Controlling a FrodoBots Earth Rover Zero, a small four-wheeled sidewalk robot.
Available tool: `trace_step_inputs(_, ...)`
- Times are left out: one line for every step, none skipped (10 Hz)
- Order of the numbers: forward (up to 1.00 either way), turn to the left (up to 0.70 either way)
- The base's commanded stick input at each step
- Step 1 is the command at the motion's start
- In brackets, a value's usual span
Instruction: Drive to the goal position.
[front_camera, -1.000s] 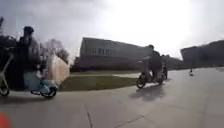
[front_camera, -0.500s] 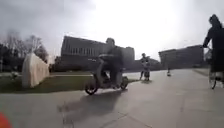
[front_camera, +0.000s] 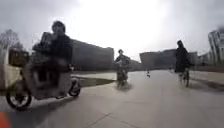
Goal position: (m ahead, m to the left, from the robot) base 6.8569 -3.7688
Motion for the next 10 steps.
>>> trace_step_inputs(0.00,0.00)
trace_step_inputs(0.00,0.00)
trace_step_inputs(0.00,0.00)
trace_step_inputs(0.00,0.00)
trace_step_inputs(0.00,0.00)
trace_step_inputs(0.00,0.00)
trace_step_inputs(0.00,0.00)
trace_step_inputs(0.00,0.00)
trace_step_inputs(0.00,0.00)
trace_step_inputs(0.12,0.00)
